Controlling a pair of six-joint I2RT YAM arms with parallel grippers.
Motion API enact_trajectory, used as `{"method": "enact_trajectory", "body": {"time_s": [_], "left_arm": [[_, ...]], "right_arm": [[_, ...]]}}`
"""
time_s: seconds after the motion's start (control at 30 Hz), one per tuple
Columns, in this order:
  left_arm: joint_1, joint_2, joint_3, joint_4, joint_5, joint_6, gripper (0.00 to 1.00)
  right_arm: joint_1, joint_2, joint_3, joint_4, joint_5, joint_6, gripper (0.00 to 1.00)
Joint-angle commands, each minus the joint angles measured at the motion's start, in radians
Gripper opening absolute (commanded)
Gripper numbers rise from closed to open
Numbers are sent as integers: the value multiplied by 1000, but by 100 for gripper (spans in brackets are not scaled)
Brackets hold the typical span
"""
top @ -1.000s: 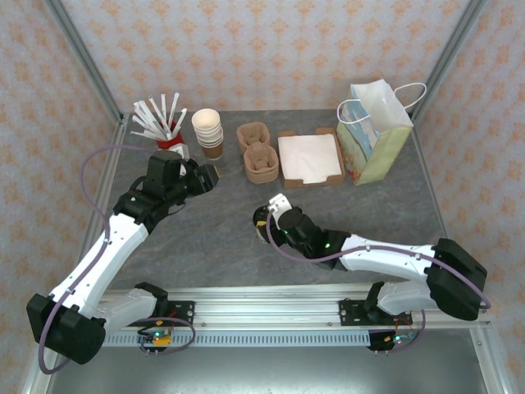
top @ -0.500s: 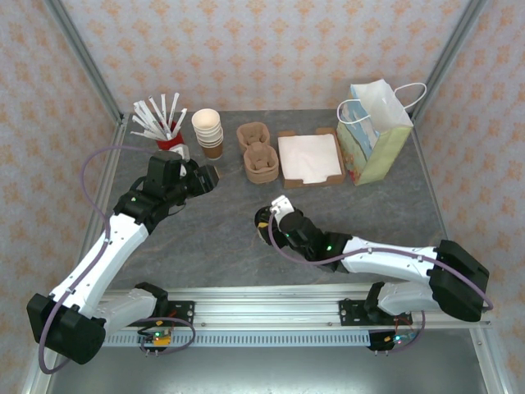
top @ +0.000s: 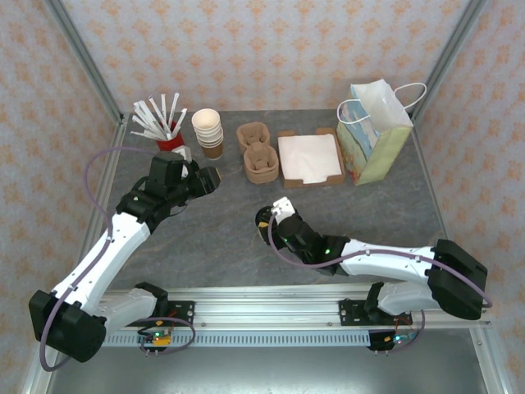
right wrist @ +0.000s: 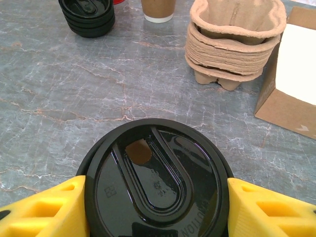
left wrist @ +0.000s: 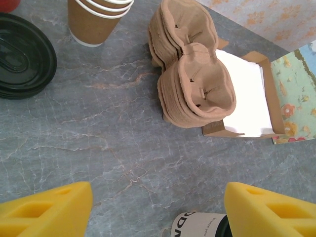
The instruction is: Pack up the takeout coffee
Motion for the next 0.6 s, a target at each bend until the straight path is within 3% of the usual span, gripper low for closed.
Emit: {"method": "enact_trajectory", "body": {"time_s": [0.0,0.57], "left_arm": [[-2,4,-9,28,6,0,72],[-1,21,-18,38,7,2,72]], "right_arm": [[15,49,-15,-187,24,49,62],[76,177,20,-320,122,155,62]]}}
